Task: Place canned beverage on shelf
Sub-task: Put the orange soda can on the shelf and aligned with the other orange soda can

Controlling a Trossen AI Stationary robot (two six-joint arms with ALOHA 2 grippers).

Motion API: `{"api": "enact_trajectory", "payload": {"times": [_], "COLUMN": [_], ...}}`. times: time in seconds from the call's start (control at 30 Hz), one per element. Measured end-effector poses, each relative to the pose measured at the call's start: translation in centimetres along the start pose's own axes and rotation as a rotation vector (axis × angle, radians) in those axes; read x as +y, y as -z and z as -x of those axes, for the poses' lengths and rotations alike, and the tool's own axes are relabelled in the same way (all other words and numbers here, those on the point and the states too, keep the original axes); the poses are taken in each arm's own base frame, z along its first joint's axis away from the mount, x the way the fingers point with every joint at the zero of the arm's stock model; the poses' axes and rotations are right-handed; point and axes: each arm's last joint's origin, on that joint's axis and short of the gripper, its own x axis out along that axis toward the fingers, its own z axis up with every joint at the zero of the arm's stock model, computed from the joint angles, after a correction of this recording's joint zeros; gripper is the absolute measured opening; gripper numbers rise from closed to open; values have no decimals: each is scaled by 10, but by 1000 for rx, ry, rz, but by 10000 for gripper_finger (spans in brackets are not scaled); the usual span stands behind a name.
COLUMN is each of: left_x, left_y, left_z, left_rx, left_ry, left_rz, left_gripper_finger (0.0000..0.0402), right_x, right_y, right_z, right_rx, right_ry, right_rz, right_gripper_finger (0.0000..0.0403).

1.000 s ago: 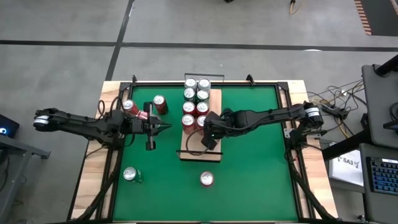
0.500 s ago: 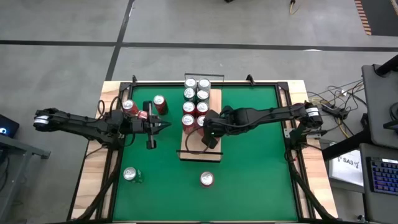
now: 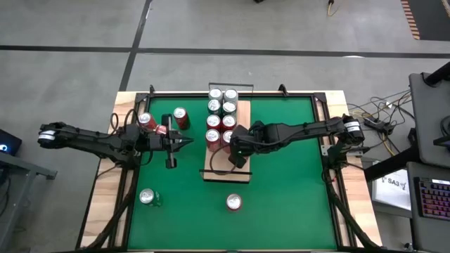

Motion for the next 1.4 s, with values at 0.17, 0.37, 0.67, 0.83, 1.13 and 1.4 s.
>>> {"api": "enact_trajectory", "payload": {"times": [0.17,0.37,0.67,0.83,1.13,1.4], "left_x": [0,0,0,0,0,0], "left_y": [0,0,0,0,0,0], "left_z": [0,0,0,0,0,0], "left_rx": [0,-1,-1,-1,-1,-1], "left_ry": [1,1,1,1,1,1], "left_rz": [0,0,0,0,0,0], "left_gripper_finger": [0,0,0,0,0,0], "right_x": [0,-3,-5,-6,-8,-9], "right_y": [2,1,0,1,2,1], "right_z": [-3,-4,-5,-4,-4,-4], "right_rx": [0,-9,-16,-15,-29,-56], "right_ry": [13,36,53,62,109,134], "right_rz": [-12,-57,-86,-111,-123,-130], "right_gripper_finger": [9,9,9,9,9,9]}}
